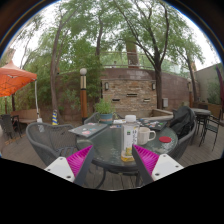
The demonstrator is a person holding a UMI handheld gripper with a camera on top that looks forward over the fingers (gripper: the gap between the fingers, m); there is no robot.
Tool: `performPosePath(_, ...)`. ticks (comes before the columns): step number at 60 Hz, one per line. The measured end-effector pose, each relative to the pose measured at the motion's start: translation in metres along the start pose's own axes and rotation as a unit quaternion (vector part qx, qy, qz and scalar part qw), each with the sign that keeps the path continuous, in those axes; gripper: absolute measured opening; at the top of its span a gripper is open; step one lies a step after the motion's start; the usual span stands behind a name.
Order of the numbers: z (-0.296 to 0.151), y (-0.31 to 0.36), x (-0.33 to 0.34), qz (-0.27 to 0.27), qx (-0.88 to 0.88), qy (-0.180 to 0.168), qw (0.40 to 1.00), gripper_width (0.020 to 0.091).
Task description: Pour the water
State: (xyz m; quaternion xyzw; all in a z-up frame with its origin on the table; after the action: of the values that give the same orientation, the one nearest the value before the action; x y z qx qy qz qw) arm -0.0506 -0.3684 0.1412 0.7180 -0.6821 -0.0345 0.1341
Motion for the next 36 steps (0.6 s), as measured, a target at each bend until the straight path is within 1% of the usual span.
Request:
performPosePath(8,0.000,-0.038,-0.056,0.032,0.034,-0.017,0.999,0.0836)
performPosePath(15,0.004,-0.060,-0.095,0.054,0.048,-0.019,0.997,0.0835)
performPosePath(21,0.008,-0.067,-0.119,0.056,0.049,-0.015,0.997,0.0833)
performPosePath(26,0.014,-0.068,-0.135,0.046,0.043,-0.006,0.998,0.0838)
performPosePath(31,0.015,-0.071,-0.147,0.041,0.040,-0.010,0.998,0.0831)
performPosePath(36,0.010,-0.075,-0.162,0.048,0.042,-0.024,0.998,0.0832)
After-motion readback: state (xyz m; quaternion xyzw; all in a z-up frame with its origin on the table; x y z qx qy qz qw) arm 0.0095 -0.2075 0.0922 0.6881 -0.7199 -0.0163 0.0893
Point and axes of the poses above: the point between the fingertips, and its own axes, seen from behind it with the camera up: y to the left, z down, x backward, against the way the camera looks, the point moved 6 cm from there along x, backward, against the way the camera looks, and after that the axes turned 12 degrees about -x, right-handed, at the moved point
